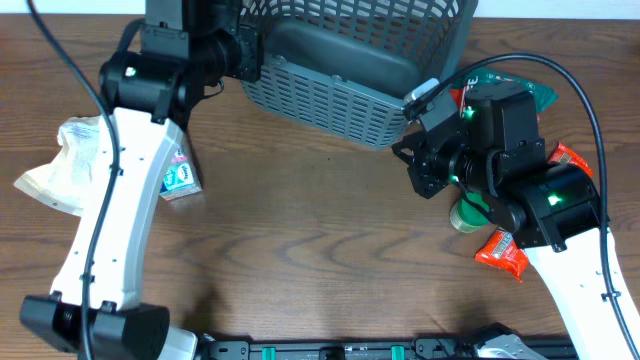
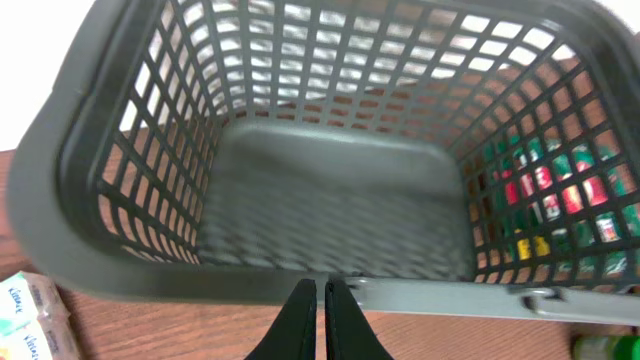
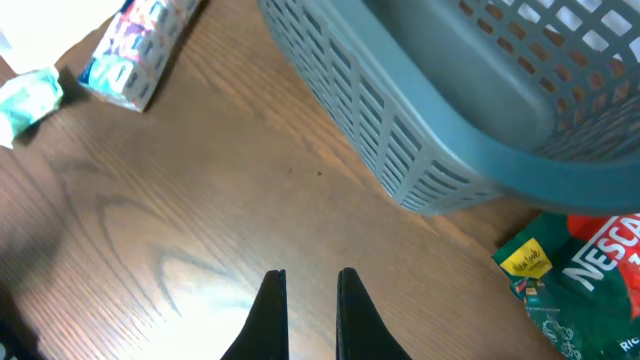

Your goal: Pack container

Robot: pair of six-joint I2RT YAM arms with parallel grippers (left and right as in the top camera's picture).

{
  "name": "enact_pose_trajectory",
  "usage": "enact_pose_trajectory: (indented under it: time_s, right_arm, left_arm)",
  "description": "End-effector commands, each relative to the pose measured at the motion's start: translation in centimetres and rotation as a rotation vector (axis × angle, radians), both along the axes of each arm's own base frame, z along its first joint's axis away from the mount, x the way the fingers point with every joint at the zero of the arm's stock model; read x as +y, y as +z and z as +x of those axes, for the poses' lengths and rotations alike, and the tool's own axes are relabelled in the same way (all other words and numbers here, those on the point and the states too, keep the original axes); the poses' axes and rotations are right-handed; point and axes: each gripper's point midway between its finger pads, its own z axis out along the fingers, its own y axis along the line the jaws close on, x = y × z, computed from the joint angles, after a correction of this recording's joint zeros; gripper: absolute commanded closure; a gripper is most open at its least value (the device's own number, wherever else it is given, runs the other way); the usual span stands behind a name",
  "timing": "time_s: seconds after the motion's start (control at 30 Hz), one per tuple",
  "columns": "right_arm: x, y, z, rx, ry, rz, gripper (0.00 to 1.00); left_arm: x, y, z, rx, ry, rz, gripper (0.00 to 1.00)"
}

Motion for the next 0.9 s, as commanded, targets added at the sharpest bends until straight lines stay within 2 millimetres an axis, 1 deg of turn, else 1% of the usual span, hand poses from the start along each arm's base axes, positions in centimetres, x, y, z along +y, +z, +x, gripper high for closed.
enact_pose_trajectory:
  time_s: [0.0,0.07,0.17,0.53,0.87]
  right_arm:
    - [0.3,0.4,-0.2,-0.02,0.038,-0.02,0.99]
    - [0.2,0.1,-0.4,-0.012,0.046,-0.031,0.99]
    - [0.2,-0.5,-0.4,0.012,0.049,-0.042,0.99]
    - [0.7,-3.0,0.8,0.087,0.05,-0.07,0.99]
    - [0.7,-3.4,1.0,0.096,0.05,-0.073,0.99]
  left_arm:
    - [-0.4,-1.1,0.9,0.011,-0.027,0.02,0.94]
    - [-0.5,-1.9,1.2,0.028,-0.027,0.023,0.94]
    - [-0.5,-2.5,1.6,0.039,-0.027,0.026,0.94]
    - [-0.7,-3.0,2.6,0.018,-0.036,0.037,0.94]
    - [-1.0,-4.3,4.0,0.019,-0.038,0.045,0.94]
